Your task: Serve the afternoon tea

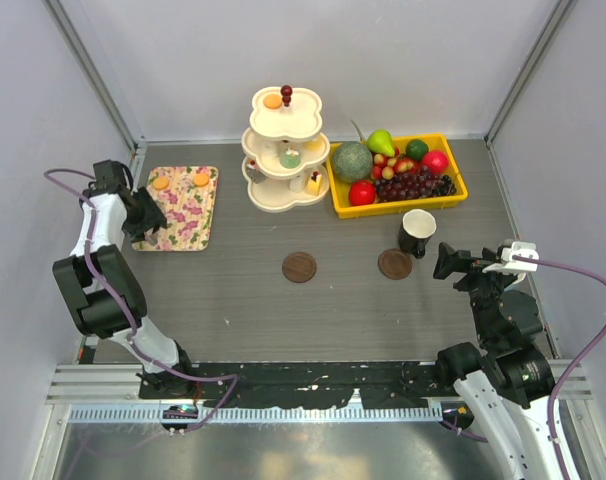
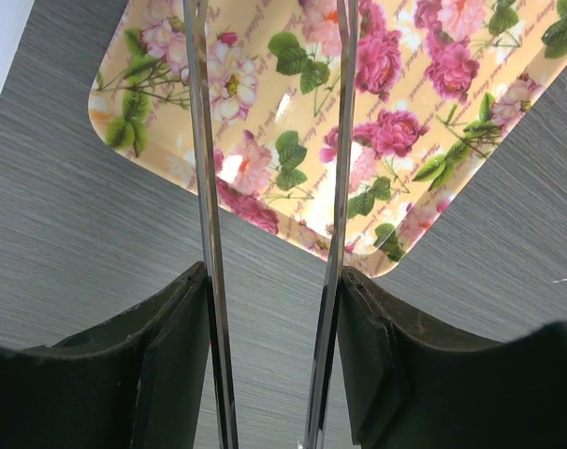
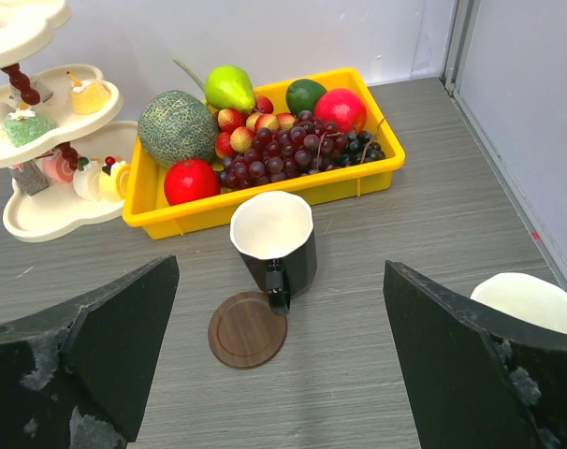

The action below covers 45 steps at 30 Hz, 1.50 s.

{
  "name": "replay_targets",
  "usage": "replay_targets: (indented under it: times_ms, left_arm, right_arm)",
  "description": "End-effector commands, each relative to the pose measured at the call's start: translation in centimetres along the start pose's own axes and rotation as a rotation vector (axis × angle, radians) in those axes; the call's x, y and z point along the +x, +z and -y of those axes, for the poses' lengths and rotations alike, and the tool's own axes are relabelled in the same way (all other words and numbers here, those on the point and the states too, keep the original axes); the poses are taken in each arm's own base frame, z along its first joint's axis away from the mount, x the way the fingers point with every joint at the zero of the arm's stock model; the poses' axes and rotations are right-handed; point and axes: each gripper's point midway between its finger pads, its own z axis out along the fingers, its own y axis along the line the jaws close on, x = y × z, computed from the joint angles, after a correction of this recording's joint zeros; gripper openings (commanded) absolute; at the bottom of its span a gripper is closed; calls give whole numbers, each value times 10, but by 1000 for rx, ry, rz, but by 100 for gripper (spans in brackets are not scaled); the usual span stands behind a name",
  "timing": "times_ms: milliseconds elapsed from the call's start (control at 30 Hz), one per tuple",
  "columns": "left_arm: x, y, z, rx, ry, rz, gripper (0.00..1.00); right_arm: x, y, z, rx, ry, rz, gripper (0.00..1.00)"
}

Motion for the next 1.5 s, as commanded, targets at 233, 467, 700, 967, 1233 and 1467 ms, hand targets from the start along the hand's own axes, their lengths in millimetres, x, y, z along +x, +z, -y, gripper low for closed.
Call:
replay_targets:
  times_ms: [233,467,700,967,1233,1467]
  left_arm:
    - [-34,0,9,32,-23,75,55]
    - [-28,3,20,94,-6,34,47]
    - [-30,-14,33,133,31,66,41]
    - [-39,-57,51,195,58,152,38]
    - [-43,-115,94,295,139,250,38]
    - [-34,-176,159,440,270,340,38]
  right_arm:
    - [-12,1,-2,-9,8,44,98]
    - [-11,2,-2,-8,6,40,98]
    - [-11,2,-3,-9,7,38,98]
    - [-10,2,-4,-13,6,35,98]
    - [-11,2,-4,-14,7,37,98]
    - [-12,1,-3,-13,10,42,98]
